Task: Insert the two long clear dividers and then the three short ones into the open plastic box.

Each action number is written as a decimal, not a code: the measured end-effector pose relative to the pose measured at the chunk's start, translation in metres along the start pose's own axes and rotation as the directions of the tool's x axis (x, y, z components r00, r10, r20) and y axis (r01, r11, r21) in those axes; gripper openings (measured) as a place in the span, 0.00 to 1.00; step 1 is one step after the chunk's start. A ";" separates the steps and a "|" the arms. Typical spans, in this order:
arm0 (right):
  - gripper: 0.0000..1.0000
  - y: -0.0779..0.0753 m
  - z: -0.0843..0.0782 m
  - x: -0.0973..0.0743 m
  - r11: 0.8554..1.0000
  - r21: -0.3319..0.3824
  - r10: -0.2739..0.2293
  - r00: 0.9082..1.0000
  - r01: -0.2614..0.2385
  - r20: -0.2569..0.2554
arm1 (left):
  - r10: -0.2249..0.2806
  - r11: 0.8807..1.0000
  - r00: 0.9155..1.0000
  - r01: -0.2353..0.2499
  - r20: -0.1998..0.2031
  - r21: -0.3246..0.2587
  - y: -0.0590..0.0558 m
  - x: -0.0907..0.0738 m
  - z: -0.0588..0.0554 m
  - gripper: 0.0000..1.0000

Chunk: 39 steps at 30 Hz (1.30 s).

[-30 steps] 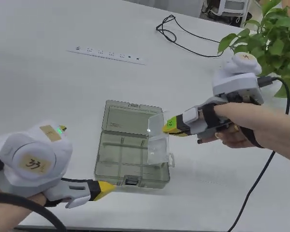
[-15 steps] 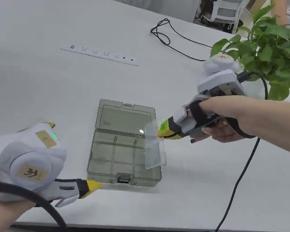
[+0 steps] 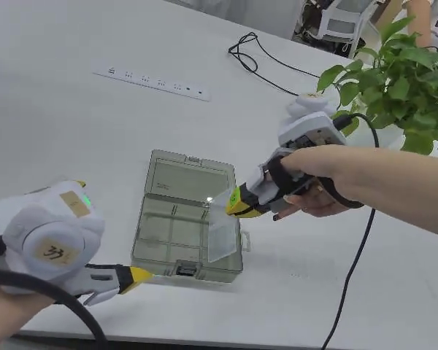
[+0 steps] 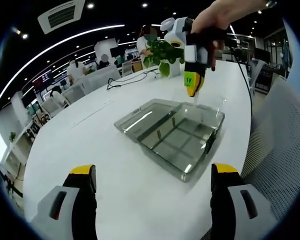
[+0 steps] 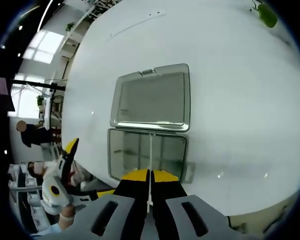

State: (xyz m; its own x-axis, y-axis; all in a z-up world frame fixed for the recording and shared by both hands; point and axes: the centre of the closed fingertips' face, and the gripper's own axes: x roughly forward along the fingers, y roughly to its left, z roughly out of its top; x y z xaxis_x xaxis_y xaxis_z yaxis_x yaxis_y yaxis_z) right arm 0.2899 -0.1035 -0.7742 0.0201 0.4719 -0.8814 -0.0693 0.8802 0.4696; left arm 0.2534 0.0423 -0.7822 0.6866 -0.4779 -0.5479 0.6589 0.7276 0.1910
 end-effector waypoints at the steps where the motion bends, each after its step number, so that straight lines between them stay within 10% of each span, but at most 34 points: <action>1: 0.02 -0.001 0.002 0.001 1.000 -0.004 -0.008 1.000 0.008 0.005 | 0.002 1.000 1.000 -0.002 0.003 0.000 0.001 0.000 0.000 0.97; 39: 0.02 -0.009 -0.012 0.016 0.999 0.003 -0.038 0.999 0.038 -0.022 | -0.010 1.000 1.000 0.010 -0.016 -0.002 -0.001 0.001 -0.003 0.93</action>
State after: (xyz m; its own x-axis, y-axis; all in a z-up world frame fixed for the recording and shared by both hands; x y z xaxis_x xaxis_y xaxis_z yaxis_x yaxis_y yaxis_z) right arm 0.2792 -0.1046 -0.7931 0.0013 0.4365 -0.8997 -0.0650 0.8978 0.4355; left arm 0.2523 0.0421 -0.7855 0.6748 -0.4771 -0.5631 0.6652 0.7236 0.1841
